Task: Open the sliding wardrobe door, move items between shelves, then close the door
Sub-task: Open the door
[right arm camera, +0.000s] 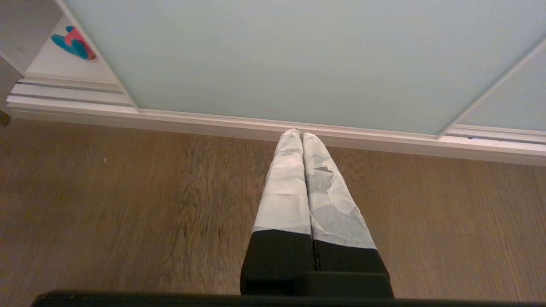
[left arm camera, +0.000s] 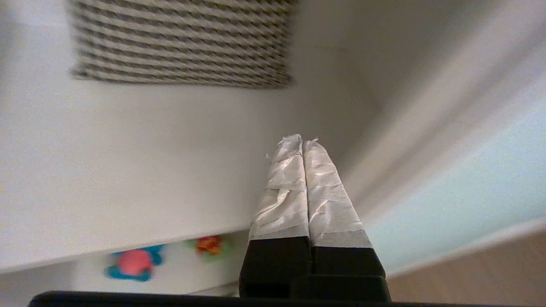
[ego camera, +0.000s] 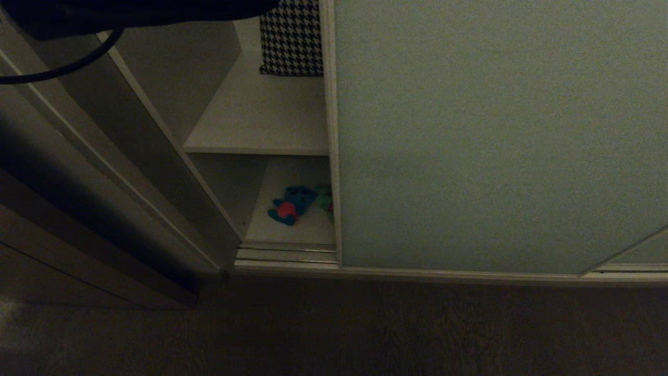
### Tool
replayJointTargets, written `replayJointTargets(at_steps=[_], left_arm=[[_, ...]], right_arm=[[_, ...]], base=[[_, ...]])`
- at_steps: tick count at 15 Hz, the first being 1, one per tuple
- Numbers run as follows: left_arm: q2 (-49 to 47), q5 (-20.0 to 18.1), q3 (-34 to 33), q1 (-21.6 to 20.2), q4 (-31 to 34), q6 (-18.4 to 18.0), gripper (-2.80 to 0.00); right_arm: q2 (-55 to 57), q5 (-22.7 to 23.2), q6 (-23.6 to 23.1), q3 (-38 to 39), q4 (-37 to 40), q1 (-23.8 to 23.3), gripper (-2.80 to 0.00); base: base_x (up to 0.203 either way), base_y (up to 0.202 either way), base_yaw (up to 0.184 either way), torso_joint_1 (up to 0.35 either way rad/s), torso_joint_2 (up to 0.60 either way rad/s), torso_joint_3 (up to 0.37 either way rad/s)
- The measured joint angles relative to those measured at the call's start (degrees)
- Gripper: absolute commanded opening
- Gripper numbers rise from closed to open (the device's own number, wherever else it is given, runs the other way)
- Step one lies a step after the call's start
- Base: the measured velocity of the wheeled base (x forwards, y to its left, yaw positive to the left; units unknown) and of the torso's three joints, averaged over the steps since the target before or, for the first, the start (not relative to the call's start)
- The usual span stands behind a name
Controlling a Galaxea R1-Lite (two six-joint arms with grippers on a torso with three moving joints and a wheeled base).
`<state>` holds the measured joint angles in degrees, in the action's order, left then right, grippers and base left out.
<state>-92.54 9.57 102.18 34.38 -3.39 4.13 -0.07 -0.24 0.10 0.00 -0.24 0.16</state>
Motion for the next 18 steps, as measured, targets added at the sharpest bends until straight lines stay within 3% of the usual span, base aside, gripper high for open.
replayJointTargets(at_steps=[2,4,8,13,18], left_arm=[[1.4,0.8,-1.0,-3.8,0.9,-0.1,-2.80],[3.2,1.0,-2.3,-10.2,3.8,0.0,-2.80],[9.0,1.1,-10.2,-18.1,7.1,-2.0,-2.80],[23.1,-0.9,-26.9,-27.9,8.4,-5.3,-2.80],[44.0,-1.9,-49.2,-31.0,15.5,-5.4,-2.80]], right_arm=[[0.0,0.0,0.0,0.0,0.0,0.0,-2.80],[0.0,0.0,0.0,0.0,0.0,0.0,-2.80],[0.0,0.0,0.0,0.0,0.0,0.0,-2.80],[0.0,0.0,0.0,0.0,0.0,0.0,-2.80],[0.0,0.0,0.0,0.0,0.0,0.0,-2.80]], base=[[0.000,0.000,0.000,0.000,0.00,0.000],[0.000,0.000,0.000,0.000,0.00,0.000],[0.000,0.000,0.000,0.000,0.00,0.000],[0.000,0.000,0.000,0.000,0.00,0.000],[0.000,0.000,0.000,0.000,0.00,0.000]])
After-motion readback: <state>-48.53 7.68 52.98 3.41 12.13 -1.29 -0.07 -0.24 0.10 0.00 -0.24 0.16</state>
